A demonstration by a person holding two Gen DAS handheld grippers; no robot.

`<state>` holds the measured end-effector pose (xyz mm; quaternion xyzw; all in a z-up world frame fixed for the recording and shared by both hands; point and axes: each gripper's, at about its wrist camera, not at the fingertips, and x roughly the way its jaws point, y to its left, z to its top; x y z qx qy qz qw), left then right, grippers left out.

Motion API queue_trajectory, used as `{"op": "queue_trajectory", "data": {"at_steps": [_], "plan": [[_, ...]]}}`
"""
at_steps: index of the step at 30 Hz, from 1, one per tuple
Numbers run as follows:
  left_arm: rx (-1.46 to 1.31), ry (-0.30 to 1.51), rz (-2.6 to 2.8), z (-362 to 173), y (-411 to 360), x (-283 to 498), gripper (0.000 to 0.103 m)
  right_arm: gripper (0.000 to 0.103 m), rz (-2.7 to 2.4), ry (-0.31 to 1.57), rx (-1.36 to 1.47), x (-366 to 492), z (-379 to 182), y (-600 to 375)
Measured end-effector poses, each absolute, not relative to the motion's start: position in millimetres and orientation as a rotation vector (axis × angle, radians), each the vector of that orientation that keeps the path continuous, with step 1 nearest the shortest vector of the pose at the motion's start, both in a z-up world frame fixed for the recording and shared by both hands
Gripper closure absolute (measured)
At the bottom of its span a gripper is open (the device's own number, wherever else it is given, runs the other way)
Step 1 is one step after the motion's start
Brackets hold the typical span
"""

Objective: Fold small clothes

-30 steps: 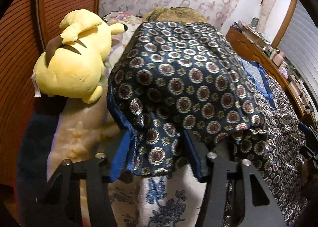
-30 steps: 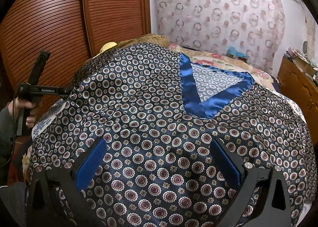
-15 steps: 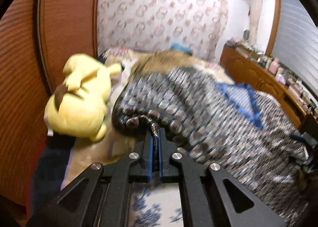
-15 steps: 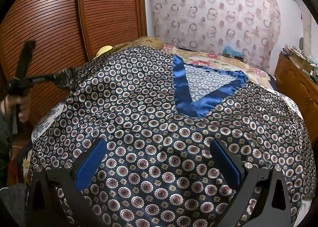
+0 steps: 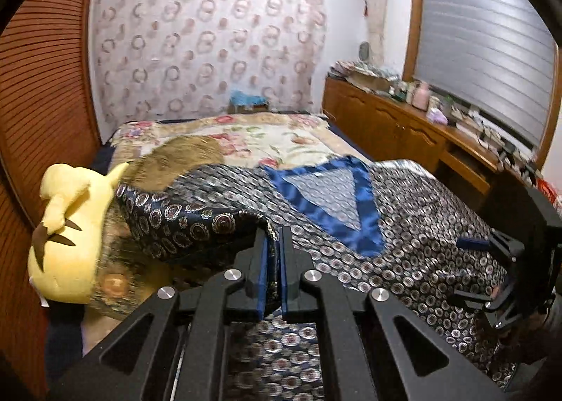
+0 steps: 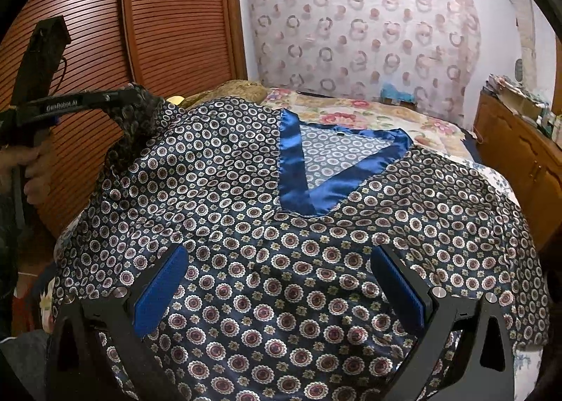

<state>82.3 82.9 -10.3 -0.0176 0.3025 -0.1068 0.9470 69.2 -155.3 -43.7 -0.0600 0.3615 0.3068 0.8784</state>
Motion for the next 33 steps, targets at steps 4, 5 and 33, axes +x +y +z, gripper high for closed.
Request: {"op": "queue_trajectory", "data": {"at_steps": [4,5,33], "plan": [[-0.039,0.632,-0.24,-15.9,75.2,77.5,0.08,0.0,0.633,0.757,-0.118,67.8,-43.9,-160.9],[-0.043,0.628,-0.238,-15.3,76.2,75.0,0.077,0.0,0.632,0.759,-0.118,68.0,-43.4,-161.0],[-0.097,0.523,-0.02,-22.8,145.2,18.5,0.024,0.023,0.909,0.72,-0.225,134.0,-32.6,-31.9]]}}
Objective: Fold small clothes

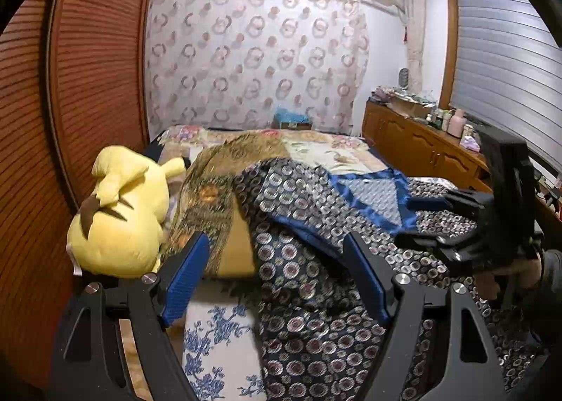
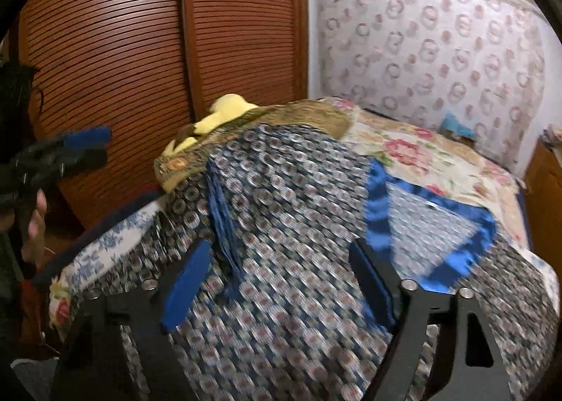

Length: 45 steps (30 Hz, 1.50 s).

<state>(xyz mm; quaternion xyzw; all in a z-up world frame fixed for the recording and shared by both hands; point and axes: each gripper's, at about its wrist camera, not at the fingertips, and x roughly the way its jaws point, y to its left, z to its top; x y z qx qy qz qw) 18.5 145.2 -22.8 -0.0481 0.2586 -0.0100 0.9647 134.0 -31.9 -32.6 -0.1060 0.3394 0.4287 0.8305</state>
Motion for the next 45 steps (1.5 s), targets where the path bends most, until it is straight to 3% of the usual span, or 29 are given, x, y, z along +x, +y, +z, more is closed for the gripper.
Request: {"op": "queue_trajectory", "data": {"at_steps": [19,25,45], "plan": [[-0.124,0.555,-0.024,-42.3,149.3,15.0,0.024,0.028,0.876,0.849,-0.338,197.7,-78.7,57.1],[-0.116,0.565,-0.043,-44.5,138.6,17.2,0.024,0.028,0.741,0.851,-0.269,221.6,-72.7,20.9],[-0.043,0.637,-0.174,-59.4,66.4,48.7,0.024,0.028,0.52,0.728,-0.191,141.8,-35.8,-194.7]]}}
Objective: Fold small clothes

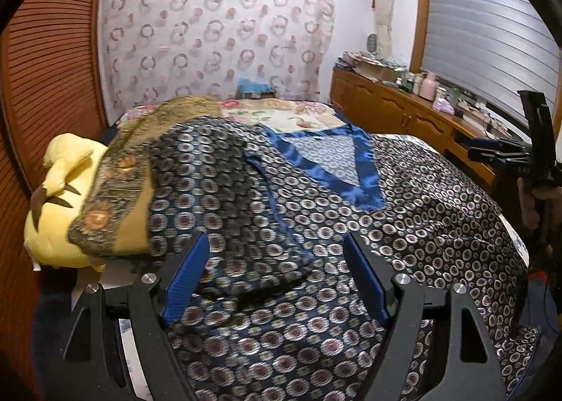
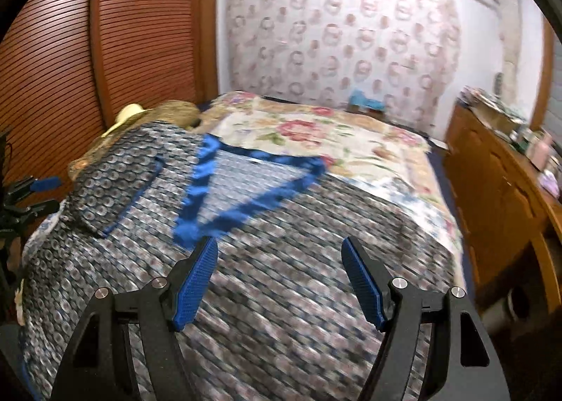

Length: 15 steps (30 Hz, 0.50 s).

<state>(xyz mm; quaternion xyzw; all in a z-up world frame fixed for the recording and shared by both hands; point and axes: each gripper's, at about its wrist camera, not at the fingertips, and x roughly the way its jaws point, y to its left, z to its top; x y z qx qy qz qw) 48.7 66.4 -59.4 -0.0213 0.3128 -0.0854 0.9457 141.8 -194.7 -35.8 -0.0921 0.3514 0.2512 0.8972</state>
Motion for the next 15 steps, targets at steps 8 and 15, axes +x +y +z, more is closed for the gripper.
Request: {"op": "queue_trajectory", "data": {"at_steps": [8,15], "plan": [[-0.041,0.724,-0.232,-81.1,49.7,79.3,0.024,0.028,0.376,0.808,-0.157,116.1,-58.6,-250.6],[-0.029,0.798,-0.263,-95.1,38.2,99.9,0.024,0.028,0.263,0.866,-0.118,114.6,-74.2,-294.1]]}}
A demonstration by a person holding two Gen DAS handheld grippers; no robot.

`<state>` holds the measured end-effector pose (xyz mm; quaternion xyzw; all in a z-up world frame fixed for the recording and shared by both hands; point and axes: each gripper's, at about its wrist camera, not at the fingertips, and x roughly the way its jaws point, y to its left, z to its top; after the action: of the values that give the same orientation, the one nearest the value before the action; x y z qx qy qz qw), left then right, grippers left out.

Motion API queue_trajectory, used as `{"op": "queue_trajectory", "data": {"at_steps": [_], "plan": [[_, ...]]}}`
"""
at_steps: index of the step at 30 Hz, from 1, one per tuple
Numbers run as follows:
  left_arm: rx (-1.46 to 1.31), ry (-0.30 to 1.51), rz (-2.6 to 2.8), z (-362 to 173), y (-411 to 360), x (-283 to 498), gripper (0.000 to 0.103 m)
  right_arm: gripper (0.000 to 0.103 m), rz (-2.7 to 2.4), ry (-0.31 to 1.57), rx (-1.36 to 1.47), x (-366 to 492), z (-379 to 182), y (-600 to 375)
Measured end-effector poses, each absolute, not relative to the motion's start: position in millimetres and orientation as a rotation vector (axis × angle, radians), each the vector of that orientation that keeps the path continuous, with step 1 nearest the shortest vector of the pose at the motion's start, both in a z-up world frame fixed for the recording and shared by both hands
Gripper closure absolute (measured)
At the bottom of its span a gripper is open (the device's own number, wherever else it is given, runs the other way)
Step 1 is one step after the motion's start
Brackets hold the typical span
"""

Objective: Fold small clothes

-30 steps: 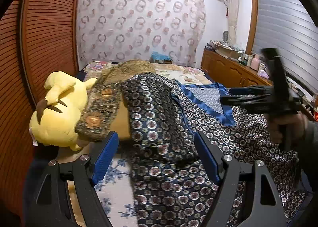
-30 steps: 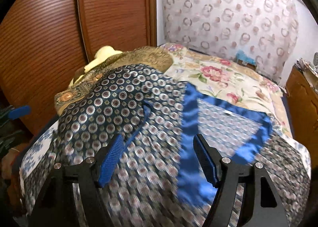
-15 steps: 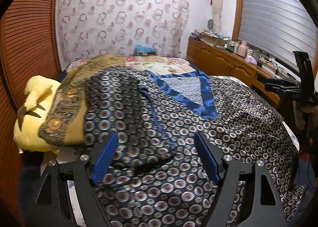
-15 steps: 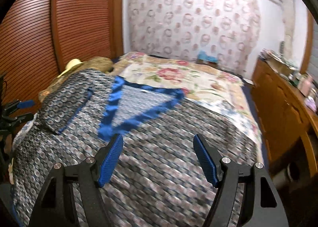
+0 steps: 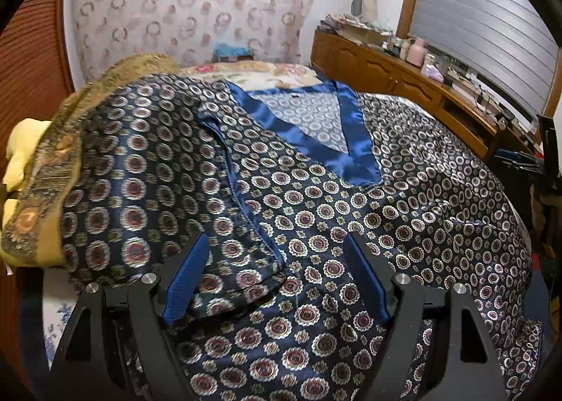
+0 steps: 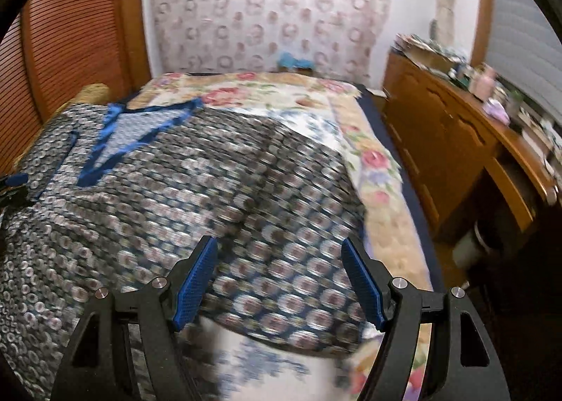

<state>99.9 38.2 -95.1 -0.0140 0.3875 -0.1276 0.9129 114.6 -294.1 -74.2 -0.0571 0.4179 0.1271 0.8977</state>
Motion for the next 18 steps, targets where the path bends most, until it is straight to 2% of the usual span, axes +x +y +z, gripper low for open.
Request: {"op": "queue_trajectory", "data": {"at_steps": [18], "plan": [[0.044,0.885,-0.243,-116.2,21.0,116.3,0.024,0.028,0.247,0.978,0.011,112.2,-81.2,-368.1]]}}
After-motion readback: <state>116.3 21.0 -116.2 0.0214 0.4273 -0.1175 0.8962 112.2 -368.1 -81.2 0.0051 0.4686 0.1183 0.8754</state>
